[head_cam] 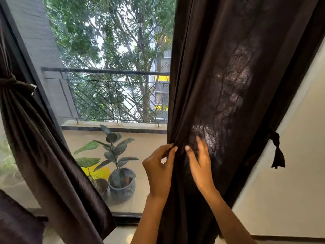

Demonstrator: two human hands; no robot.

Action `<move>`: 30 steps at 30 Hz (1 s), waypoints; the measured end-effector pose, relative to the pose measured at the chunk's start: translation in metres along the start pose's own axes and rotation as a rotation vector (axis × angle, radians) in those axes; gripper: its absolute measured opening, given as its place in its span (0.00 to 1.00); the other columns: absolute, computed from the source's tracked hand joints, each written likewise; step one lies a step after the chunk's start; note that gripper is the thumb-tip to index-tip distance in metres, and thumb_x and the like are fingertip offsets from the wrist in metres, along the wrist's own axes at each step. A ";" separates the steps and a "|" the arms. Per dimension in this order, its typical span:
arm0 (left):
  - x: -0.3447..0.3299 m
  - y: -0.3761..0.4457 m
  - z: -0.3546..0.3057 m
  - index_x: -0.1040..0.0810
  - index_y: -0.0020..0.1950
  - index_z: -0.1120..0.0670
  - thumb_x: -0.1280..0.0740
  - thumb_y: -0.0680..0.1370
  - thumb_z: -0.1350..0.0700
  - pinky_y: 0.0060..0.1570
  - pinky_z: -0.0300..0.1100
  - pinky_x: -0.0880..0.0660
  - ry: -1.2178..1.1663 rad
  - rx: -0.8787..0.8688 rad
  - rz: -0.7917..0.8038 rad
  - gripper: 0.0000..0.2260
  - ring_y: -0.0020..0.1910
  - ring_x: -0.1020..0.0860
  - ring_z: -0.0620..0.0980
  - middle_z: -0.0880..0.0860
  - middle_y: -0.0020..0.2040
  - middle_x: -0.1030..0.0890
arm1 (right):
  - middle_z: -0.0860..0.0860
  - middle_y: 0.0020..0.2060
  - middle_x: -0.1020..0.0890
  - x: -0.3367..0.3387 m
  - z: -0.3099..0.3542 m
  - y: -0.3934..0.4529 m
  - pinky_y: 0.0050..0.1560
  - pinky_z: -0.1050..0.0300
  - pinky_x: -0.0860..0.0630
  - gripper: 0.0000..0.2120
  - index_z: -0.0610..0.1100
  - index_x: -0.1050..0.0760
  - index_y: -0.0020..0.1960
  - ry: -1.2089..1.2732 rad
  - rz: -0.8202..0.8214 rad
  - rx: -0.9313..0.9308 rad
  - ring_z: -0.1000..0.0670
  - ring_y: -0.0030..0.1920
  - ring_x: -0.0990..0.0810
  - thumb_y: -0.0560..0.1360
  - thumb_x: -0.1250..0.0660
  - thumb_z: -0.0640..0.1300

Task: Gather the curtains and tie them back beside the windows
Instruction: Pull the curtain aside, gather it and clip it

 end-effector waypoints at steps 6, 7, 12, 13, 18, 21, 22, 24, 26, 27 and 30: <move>0.001 0.001 0.000 0.20 0.44 0.43 0.27 0.72 0.60 0.42 0.32 0.25 -0.037 0.035 0.045 0.11 0.39 0.19 0.40 0.42 0.39 0.17 | 0.51 0.54 0.19 0.002 0.000 0.023 0.55 0.65 0.24 0.26 0.46 0.36 0.71 0.442 0.091 -0.222 0.59 0.56 0.20 0.75 0.32 0.42; 0.001 0.001 0.001 0.20 0.44 0.44 0.27 0.72 0.61 0.42 0.32 0.24 -0.026 0.028 0.031 0.11 0.39 0.19 0.41 0.43 0.39 0.17 | 0.51 0.49 0.18 0.003 0.004 0.022 0.50 0.68 0.24 0.23 0.46 0.32 0.67 0.468 0.047 -0.188 0.61 0.50 0.19 0.75 0.32 0.37; -0.003 0.001 0.007 0.26 0.43 0.49 0.29 0.73 0.63 0.40 0.38 0.23 0.111 -0.073 -0.036 0.11 0.37 0.20 0.40 0.45 0.37 0.19 | 0.56 0.39 0.22 -0.002 0.018 -0.009 0.41 0.65 0.26 0.08 0.47 0.22 0.43 0.004 -0.419 0.230 0.60 0.40 0.22 0.70 0.26 0.37; -0.004 -0.001 0.008 0.24 0.44 0.50 0.30 0.74 0.63 0.41 0.40 0.23 0.134 -0.123 -0.019 0.08 0.38 0.20 0.41 0.46 0.39 0.18 | 0.55 0.39 0.23 -0.007 0.018 -0.017 0.39 0.65 0.26 0.06 0.43 0.22 0.42 -0.069 -0.419 0.331 0.59 0.40 0.23 0.70 0.26 0.36; -0.007 -0.007 0.011 0.18 0.54 0.57 0.33 0.75 0.62 0.49 0.33 0.24 0.089 -0.156 0.026 0.09 0.48 0.19 0.41 0.51 0.48 0.16 | 0.53 0.45 0.23 -0.022 0.015 -0.022 0.38 0.53 0.22 0.07 0.41 0.22 0.48 -0.144 -0.263 0.417 0.53 0.39 0.21 0.72 0.31 0.31; -0.005 -0.003 0.009 0.17 0.54 0.54 0.29 0.74 0.59 0.48 0.33 0.23 0.041 -0.078 0.037 0.09 0.47 0.18 0.39 0.50 0.48 0.15 | 0.49 0.51 0.22 -0.021 0.006 -0.022 0.45 0.52 0.21 0.10 0.39 0.20 0.53 -0.160 -0.114 0.441 0.52 0.48 0.20 0.72 0.34 0.33; -0.004 -0.001 0.010 0.17 0.53 0.53 0.28 0.73 0.59 0.48 0.34 0.22 0.028 -0.045 0.030 0.09 0.47 0.18 0.39 0.49 0.47 0.15 | 0.49 0.53 0.23 -0.020 0.004 -0.023 0.49 0.52 0.21 0.12 0.39 0.20 0.54 -0.164 -0.063 0.460 0.52 0.51 0.20 0.72 0.35 0.34; -0.003 0.003 0.012 0.17 0.51 0.52 0.28 0.74 0.59 0.47 0.39 0.21 0.009 0.017 0.011 0.07 0.45 0.18 0.40 0.48 0.46 0.15 | 0.49 0.57 0.24 -0.015 0.004 -0.023 0.58 0.56 0.25 0.16 0.41 0.20 0.57 -0.162 0.000 0.487 0.54 0.59 0.24 0.71 0.38 0.37; -0.003 0.004 0.014 0.17 0.50 0.51 0.30 0.75 0.60 0.47 0.43 0.21 -0.005 0.043 0.005 0.06 0.43 0.18 0.41 0.47 0.44 0.16 | 0.47 0.65 0.29 -0.008 0.003 -0.019 0.65 0.63 0.32 0.16 0.44 0.20 0.59 -0.135 -0.075 0.429 0.52 0.67 0.31 0.72 0.36 0.37; -0.002 0.004 0.014 0.18 0.49 0.51 0.30 0.75 0.60 0.46 0.43 0.21 -0.006 0.037 0.009 0.06 0.43 0.19 0.41 0.46 0.44 0.16 | 0.45 0.70 0.34 -0.004 0.003 -0.015 0.68 0.64 0.35 0.17 0.44 0.23 0.62 -0.125 -0.165 0.369 0.51 0.71 0.35 0.73 0.34 0.38; -0.003 0.001 0.009 0.21 0.49 0.48 0.31 0.75 0.62 0.45 0.38 0.22 0.007 -0.004 0.034 0.09 0.42 0.19 0.42 0.45 0.42 0.17 | 0.48 0.76 0.45 0.002 0.000 -0.002 0.72 0.66 0.44 0.40 0.45 0.43 0.76 -0.034 -0.252 0.132 0.55 0.76 0.46 0.71 0.27 0.48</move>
Point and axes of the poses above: each hand's wrist, its own y-axis towards the middle knuckle, its own x-axis out of the back of the hand, z = x × y, the point moved 1 cm from there along y, towards the middle knuckle
